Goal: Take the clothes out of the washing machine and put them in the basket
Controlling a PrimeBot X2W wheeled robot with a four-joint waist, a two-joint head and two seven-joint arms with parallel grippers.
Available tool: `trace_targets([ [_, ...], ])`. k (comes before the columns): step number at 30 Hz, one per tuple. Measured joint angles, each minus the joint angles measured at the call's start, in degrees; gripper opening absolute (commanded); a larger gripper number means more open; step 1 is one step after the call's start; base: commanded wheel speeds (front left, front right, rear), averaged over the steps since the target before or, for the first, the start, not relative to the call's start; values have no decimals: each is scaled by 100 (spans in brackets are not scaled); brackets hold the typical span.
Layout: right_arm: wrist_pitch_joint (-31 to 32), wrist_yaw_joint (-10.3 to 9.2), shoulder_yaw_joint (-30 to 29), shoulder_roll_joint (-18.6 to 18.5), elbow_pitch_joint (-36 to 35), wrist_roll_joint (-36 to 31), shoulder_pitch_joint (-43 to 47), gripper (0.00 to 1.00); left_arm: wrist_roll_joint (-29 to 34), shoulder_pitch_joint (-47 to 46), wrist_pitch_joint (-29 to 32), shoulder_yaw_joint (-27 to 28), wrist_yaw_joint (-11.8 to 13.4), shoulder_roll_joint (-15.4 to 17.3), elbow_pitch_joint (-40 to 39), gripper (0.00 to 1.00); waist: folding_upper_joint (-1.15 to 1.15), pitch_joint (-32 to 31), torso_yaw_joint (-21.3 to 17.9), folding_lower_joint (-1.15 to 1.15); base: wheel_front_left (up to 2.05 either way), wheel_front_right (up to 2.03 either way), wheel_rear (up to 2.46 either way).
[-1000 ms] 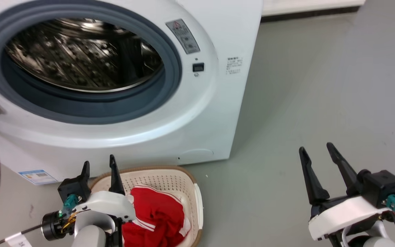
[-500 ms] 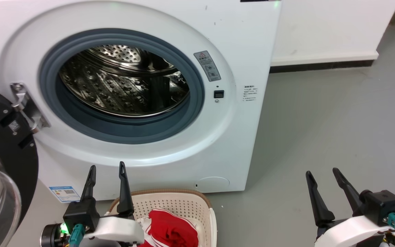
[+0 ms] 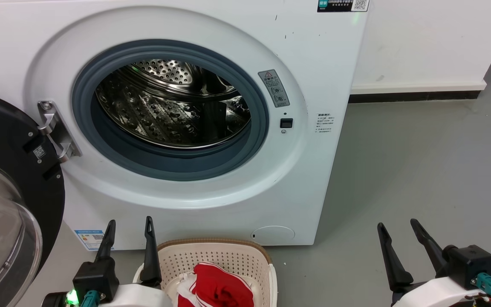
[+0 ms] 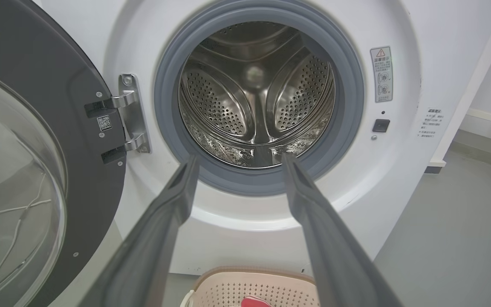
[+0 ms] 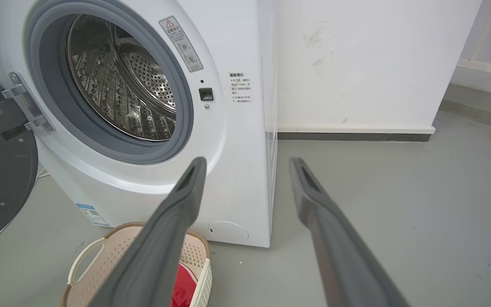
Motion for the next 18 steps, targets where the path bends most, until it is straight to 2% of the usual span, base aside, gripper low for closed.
trace_targets([
  [14, -25, 0, 35, 0, 34, 36, -7, 100, -14, 1, 82, 5, 23, 113, -52, 100, 0, -27, -2, 0, 0, 0, 0],
  [15, -25, 0, 35, 0, 35, 37, -8, 0, -27, 1, 81, 4, 23, 119, -52, 0, 0, -28, -8, 0, 0, 0, 0],
  [18, -16, 0, 35, -1, 170, 40, 41, 0, -48, 44, 83, -22, 23, 92, 71, 0, 0, -30, -10, 0, 0, 0, 0],
])
